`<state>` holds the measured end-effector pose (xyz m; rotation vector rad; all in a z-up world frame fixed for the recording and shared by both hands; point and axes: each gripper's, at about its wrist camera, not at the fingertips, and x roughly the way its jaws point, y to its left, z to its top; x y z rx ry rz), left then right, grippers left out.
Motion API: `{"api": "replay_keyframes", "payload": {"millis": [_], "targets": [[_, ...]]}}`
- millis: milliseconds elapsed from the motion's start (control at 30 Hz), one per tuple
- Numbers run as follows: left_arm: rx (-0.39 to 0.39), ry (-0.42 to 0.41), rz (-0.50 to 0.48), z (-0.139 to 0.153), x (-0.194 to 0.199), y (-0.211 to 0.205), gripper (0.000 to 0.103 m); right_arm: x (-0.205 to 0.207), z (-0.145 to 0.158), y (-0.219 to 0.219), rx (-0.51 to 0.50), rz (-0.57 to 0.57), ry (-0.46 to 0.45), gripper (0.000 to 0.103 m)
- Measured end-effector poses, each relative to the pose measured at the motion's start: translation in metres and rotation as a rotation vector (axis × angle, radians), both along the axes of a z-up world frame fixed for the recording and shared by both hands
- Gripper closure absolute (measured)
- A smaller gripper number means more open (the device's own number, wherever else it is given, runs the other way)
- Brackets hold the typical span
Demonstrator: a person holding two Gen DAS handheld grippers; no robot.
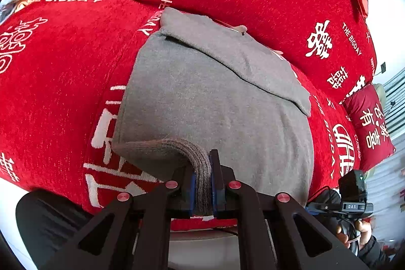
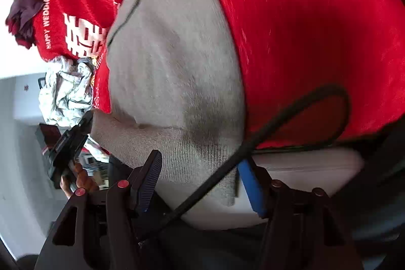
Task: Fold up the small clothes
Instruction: 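Lay the hem over the collar with the left gripper while the right gripper holds the hem, then press the hem flat and open both grippers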
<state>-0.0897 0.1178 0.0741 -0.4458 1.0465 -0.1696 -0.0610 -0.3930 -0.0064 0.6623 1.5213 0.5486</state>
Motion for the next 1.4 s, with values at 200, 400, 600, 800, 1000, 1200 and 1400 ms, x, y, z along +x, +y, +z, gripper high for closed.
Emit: {"api": "replay_keyframes", "payload": {"millis": [200,400,600,800,1000,1200,1400], "targets": [[0.001,0.007,0.002,-0.004,0.0,-0.004,0.093,-0.003,-0.009,0.01,0.033,-0.013,0.002,0.036],[-0.009,0.02,0.011,-0.01,0.001,-0.001,0.093,-0.007,-0.016,0.012,0.099,-0.036,0.041,0.036],[-0.008,0.033,0.021,-0.015,0.001,0.001,0.093,-0.008,-0.011,0.014,0.172,-0.024,-0.014,0.095],[0.003,-0.006,0.029,-0.004,0.001,0.002,0.093,-0.008,0.037,0.019,0.195,0.006,-0.209,0.098],[-0.04,-0.066,0.077,0.012,0.004,0.009,0.093,0.003,0.075,0.002,0.225,-0.05,-0.347,0.098],[-0.084,-0.108,0.136,0.023,0.024,0.016,0.093,0.029,0.096,-0.007,0.255,-0.109,-0.413,0.098],[-0.089,-0.149,0.171,0.042,0.057,0.02,0.093,0.061,0.116,0.001,0.293,-0.155,-0.463,0.098]]}}
